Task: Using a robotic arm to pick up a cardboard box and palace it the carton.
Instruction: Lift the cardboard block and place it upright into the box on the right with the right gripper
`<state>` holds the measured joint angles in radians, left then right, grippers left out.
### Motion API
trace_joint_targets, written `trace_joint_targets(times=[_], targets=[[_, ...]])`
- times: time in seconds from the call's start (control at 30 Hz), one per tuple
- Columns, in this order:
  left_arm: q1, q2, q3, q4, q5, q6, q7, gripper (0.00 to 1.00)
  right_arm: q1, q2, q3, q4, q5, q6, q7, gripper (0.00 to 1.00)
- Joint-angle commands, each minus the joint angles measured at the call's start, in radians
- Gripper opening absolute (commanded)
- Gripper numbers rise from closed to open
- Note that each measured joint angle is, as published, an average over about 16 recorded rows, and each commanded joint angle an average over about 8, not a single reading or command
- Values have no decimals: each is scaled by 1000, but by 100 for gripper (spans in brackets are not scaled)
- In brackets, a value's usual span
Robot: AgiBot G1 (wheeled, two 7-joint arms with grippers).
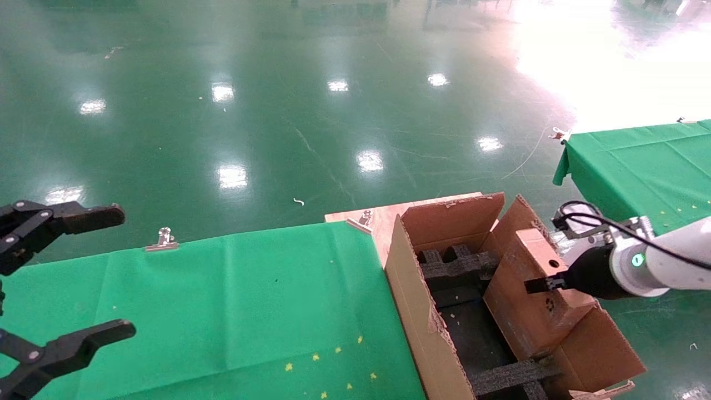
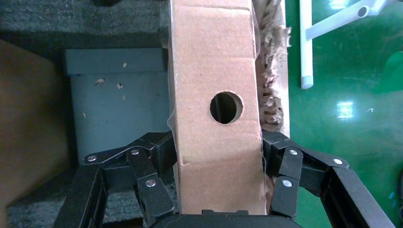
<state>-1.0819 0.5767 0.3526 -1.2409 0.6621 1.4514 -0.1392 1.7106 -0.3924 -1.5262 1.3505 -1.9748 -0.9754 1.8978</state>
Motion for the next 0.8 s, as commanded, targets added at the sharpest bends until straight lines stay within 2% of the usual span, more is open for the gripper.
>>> trace_joint_targets(times=[0.03, 0.47, 0.8], targets=[[0, 0, 0, 0, 0, 0, 0, 100, -17, -7, -6, -1, -12, 20, 16, 0], [0, 0, 0, 0, 0, 0, 0, 100, -112, -60, -40, -34, -79, 105, 110, 0], [0, 0, 0, 0, 0, 0, 0, 100, -177, -124, -59, -157, -55, 170, 94, 0]])
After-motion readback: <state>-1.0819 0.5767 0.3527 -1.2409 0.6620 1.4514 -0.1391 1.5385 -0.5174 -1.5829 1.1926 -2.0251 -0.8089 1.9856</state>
